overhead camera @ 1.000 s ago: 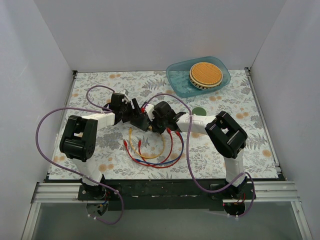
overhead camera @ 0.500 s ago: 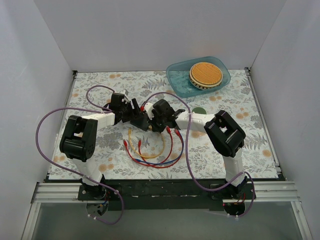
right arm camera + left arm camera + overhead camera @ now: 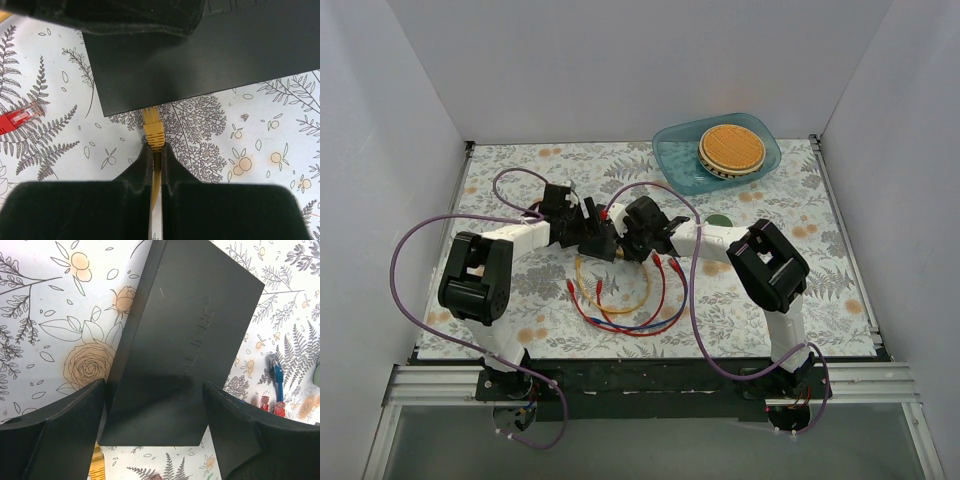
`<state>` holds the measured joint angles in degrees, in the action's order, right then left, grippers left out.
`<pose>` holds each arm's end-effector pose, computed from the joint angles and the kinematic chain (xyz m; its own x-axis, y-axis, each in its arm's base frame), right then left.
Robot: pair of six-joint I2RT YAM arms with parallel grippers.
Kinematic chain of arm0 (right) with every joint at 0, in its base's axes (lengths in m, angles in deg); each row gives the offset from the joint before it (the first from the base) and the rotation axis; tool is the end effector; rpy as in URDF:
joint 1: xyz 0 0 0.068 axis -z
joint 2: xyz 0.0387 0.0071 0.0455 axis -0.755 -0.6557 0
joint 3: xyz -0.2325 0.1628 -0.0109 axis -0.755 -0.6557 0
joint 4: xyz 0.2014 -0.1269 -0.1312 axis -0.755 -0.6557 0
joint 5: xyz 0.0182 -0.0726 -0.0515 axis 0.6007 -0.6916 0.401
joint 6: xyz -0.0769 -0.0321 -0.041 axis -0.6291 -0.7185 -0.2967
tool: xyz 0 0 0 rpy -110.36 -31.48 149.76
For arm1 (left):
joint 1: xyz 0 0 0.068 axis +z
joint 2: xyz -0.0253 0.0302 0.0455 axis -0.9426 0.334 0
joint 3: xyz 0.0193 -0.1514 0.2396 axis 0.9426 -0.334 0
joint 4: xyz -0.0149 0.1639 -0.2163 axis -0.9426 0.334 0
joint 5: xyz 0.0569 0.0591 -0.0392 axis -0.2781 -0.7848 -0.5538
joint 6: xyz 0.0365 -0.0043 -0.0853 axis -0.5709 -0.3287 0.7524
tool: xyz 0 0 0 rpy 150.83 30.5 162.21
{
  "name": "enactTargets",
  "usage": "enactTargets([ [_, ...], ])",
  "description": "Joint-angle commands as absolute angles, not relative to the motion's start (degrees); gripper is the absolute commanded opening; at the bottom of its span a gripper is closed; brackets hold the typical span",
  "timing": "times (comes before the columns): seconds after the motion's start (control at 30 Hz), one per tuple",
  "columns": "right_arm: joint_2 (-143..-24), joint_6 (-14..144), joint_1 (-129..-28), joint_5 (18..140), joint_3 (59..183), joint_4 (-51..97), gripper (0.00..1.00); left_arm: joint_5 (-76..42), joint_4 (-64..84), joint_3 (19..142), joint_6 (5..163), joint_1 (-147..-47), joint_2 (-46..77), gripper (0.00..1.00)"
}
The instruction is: Insert the plug into the switch port
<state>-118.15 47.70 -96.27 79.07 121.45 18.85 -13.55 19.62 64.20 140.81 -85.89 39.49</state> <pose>0.3226 0.3660 0.1343 -0.3239 -0.6107 -0.7226 -0.8664 0.4983 -0.0328 0.3724 -0.1203 0.1295 -0.6331 -0.7698 -0.0815 -0.5585 0.5272 -0.6404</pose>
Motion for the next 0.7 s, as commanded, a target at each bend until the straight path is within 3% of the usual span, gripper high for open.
enactTargets([
  [0.0,-116.6,46.9,-97.4,82.8,122.4,35.7,0.07,3.3,26.3,67.9,145.7,-91.0,40.8,0.76],
  [0.23,-116.6,46.6,-97.4,84.5,121.9,34.1,0.16,2.9,26.1,70.8,145.2,-91.0,43.3,0.77],
  [0.33,-115.7,46.5,-97.3,84.5,120.7,34.0,0.25,1.3,26.6,71.7,145.0,-90.8,43.4,0.78],
  [0.47,-113.4,46.6,-97.3,82.5,117.9,34.4,0.47,-2.6,27.5,72.4,145.1,-89.7,42.6,0.82],
  [0.67,-106.7,48.7,-97.2,78.9,111.2,35.7,0.72,-13.0,30.5,75.4,143.8,-88.2,38.3,0.89],
])
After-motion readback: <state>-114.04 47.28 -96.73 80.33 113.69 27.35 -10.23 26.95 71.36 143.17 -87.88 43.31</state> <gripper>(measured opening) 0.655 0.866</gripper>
